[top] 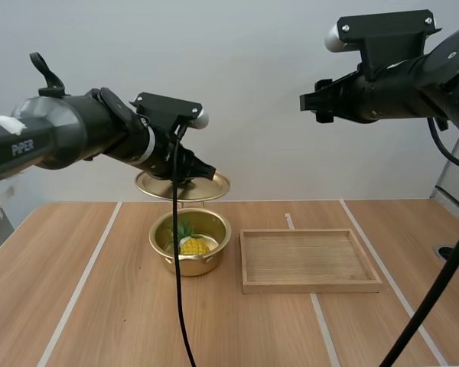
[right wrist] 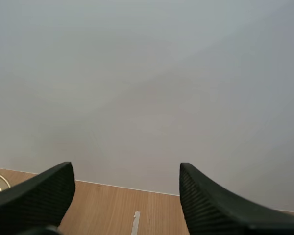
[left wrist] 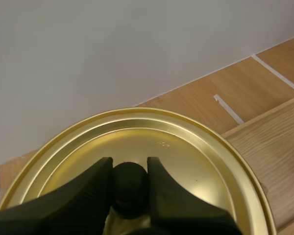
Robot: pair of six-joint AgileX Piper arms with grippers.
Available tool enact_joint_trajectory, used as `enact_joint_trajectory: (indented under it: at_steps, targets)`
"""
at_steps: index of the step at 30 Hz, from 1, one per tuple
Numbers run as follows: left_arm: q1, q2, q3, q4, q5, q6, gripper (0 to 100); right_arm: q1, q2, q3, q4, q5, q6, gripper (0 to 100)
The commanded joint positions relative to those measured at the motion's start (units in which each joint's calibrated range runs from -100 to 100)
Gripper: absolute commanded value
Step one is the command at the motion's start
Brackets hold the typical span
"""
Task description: Open the pot, put the pineapple inside, and close it
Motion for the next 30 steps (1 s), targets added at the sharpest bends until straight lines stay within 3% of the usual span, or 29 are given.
enact_joint_trajectory:
  at_steps: [1, 30]
  targets:
    - [0.01, 1.1, 0.4, -2.7, 0.8, 2.1, 0, -0.2, -0.7, 0.1, -0.3, 1.0, 0.1, 100]
    - [0.01, 15.7, 0.5, -3.4, -0.5, 5.0, 0, -0.2, -0.7, 0.1, -0.3, 2.8, 0.1, 100]
